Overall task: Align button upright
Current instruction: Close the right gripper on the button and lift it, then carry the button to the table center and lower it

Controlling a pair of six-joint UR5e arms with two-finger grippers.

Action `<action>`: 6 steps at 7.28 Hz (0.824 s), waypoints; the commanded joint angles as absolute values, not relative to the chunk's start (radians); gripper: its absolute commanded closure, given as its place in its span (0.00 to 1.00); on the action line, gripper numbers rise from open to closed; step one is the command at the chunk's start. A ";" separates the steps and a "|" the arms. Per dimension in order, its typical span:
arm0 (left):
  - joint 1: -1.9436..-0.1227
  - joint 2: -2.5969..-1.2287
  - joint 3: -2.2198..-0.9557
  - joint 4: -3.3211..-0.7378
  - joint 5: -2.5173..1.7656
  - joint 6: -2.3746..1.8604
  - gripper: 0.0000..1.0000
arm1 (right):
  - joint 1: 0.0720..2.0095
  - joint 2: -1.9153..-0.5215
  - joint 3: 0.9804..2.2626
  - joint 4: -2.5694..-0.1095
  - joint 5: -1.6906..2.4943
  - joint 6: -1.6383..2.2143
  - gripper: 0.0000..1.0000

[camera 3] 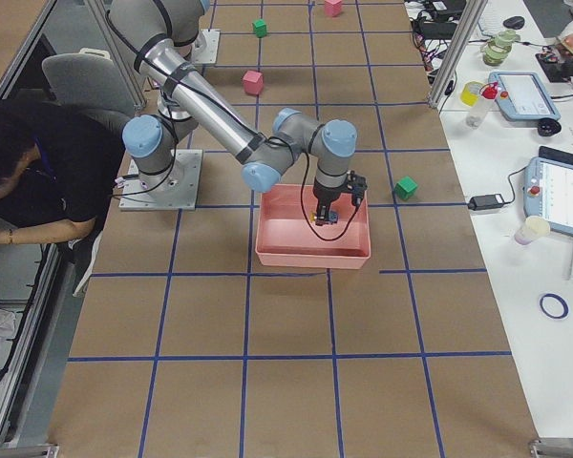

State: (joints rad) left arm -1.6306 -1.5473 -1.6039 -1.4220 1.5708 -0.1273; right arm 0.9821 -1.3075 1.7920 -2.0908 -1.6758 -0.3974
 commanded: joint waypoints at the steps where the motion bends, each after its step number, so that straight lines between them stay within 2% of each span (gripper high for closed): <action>1: -1.631 -1.548 -1.606 -1.422 1.571 -0.127 0.00 | 1.070 -1.327 1.760 -2.095 -1.681 -0.371 1.00; 4: -1.631 -1.548 -1.608 -1.420 1.572 -0.126 0.00 | 1.367 -1.281 1.727 -2.103 -1.681 -0.114 1.00; 6: -1.631 -1.548 -1.614 -1.420 1.571 -0.126 0.00 | 1.544 -1.188 1.648 -2.103 -1.680 0.060 1.00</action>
